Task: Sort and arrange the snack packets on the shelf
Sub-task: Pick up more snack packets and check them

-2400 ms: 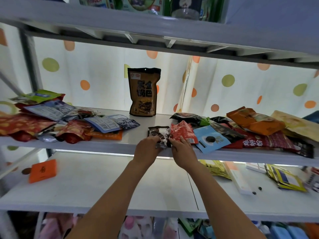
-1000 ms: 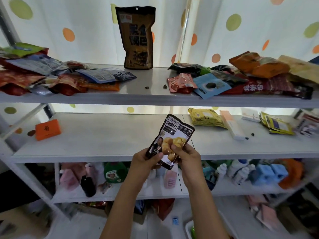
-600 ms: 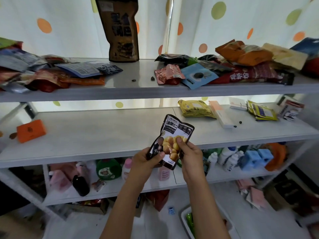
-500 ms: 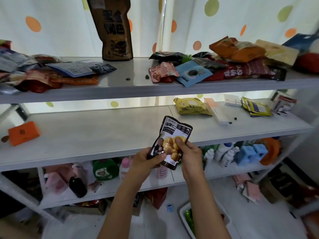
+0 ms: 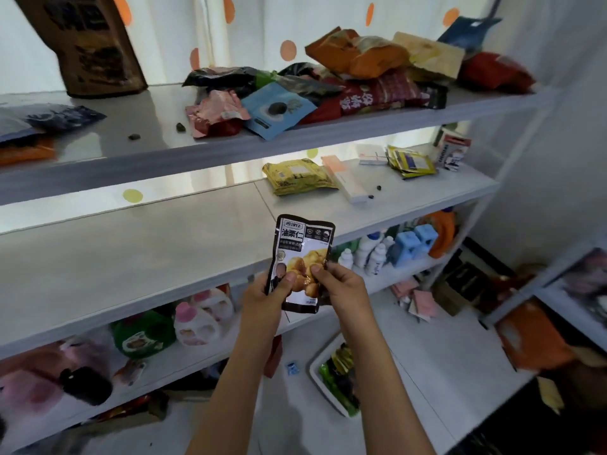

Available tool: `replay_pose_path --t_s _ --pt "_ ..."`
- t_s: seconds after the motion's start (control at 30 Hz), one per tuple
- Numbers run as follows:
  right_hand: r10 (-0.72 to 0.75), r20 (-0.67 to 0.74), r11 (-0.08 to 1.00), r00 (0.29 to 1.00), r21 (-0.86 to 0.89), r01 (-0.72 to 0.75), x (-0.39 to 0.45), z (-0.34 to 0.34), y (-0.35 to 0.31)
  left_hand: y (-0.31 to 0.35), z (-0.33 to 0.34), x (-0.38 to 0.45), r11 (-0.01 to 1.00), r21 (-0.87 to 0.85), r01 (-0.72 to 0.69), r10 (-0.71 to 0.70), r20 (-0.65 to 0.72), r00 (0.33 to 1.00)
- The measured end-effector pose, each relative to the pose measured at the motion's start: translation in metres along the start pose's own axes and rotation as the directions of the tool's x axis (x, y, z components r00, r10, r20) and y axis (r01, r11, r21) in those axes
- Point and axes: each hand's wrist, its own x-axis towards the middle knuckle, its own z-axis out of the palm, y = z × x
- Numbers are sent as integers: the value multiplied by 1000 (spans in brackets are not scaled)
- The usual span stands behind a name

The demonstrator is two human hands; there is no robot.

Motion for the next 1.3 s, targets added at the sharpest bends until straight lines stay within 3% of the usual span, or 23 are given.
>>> replay_pose_path --t_s 0.23,0.4,0.57,0.73,0.87,0.97,1.07,1.17,1.3 --pt "-41 -169 997 985 57 52 3 -51 -1 -16 58 -5 1000 17 17 -19 172 985" --pt "-79 -5 996 997 38 79 8 -59 -18 -6 89 -5 998 47 -31 17 279 960" --pt "-131 139 991 982 -11 134 25 -37 -48 24 77 8 984 92 -153 109 368 923" --pt "-247 356 966 901 13 259 38 22 -99 84 32 28 941 78 -329 300 259 918" --pt "-301 497 942 814 21 335 49 95 -142 144 -19 45 881 78 -466 463 61 884" --pt "-316 563 927 764 11 376 56 154 -166 183 -58 56 853 46 -520 522 -103 847" --pt "-341 631 919 697 68 388 58 204 -182 208 -94 68 844 37 -535 532 -172 829" --pt "-318 646 937 694 101 335 64 242 -190 224 -128 89 819 152 -554 574 -217 789" --pt "-230 706 950 669 14 312 77 277 -195 235 -161 130 706 462 -536 669 -190 718"
